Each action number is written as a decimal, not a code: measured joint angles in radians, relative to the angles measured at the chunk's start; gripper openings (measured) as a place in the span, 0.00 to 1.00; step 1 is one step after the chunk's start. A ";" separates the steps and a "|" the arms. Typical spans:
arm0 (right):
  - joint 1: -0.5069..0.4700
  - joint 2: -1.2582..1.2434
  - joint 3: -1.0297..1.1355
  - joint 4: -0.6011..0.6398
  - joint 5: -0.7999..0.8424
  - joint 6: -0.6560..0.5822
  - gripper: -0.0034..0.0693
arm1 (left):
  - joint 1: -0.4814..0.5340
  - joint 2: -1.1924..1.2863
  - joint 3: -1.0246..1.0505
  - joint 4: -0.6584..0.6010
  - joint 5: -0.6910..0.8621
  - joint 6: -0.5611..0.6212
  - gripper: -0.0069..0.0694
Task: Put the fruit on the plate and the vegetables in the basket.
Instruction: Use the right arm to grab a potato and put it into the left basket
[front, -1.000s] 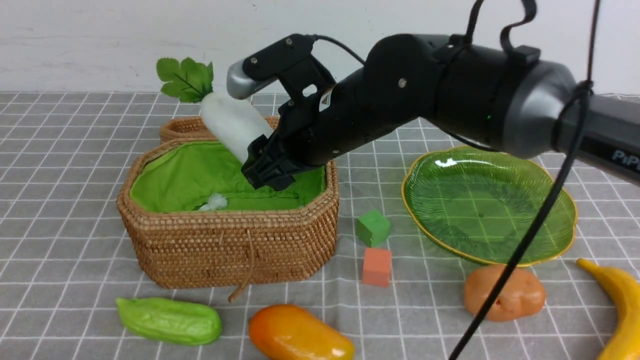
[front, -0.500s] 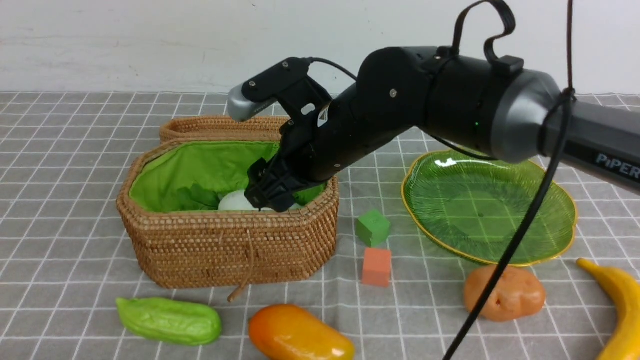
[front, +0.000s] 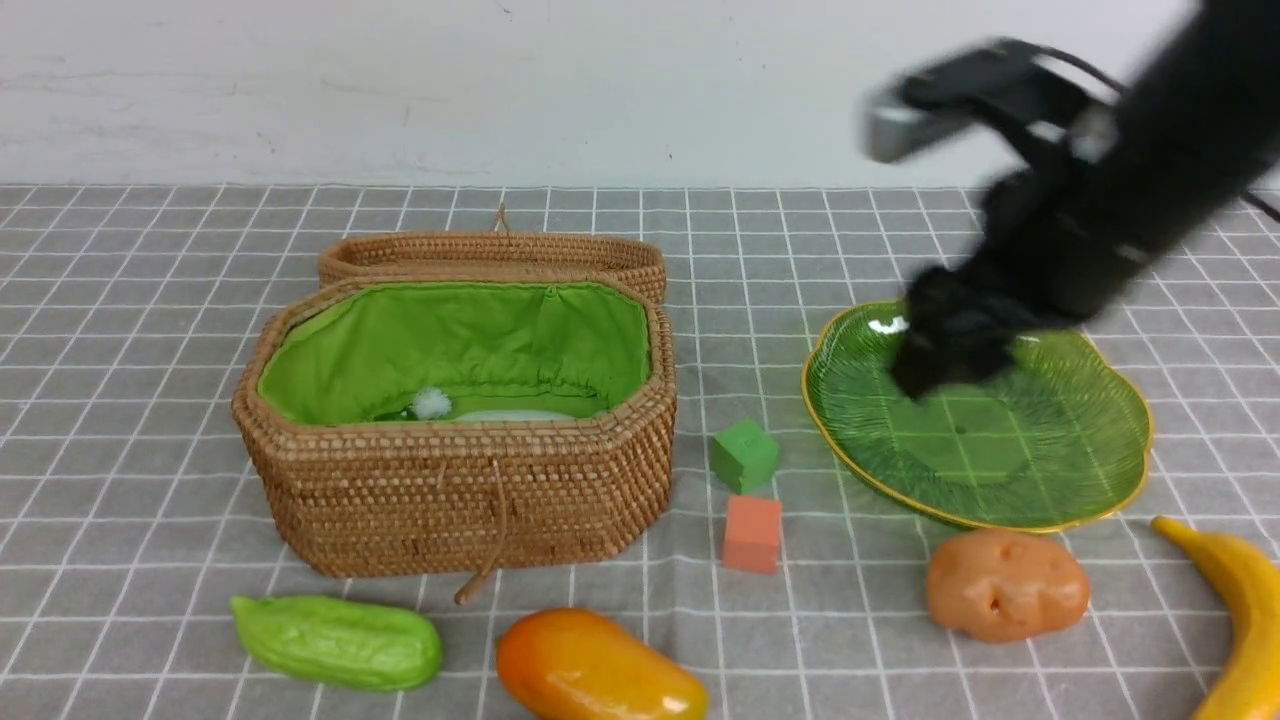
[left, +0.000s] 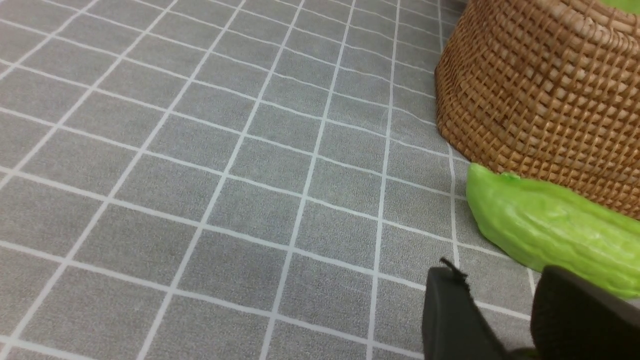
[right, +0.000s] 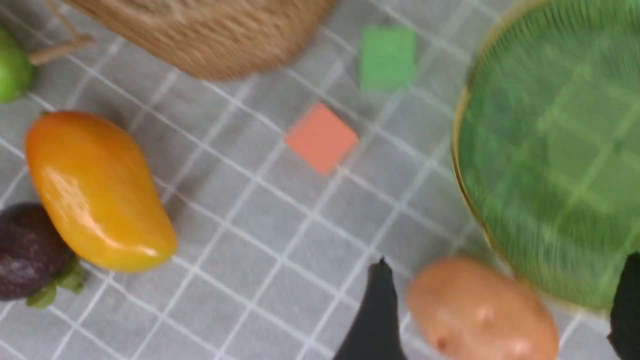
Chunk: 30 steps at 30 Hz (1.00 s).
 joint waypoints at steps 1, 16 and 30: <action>-0.038 -0.039 0.074 0.035 -0.030 0.015 0.83 | 0.000 0.000 0.000 0.000 0.000 0.000 0.40; -0.231 -0.133 0.533 0.131 -0.350 0.291 0.83 | 0.000 0.000 0.000 0.000 0.000 0.000 0.40; -0.298 -0.133 0.594 0.276 -0.405 0.171 0.83 | 0.000 0.000 0.000 0.000 0.000 0.000 0.40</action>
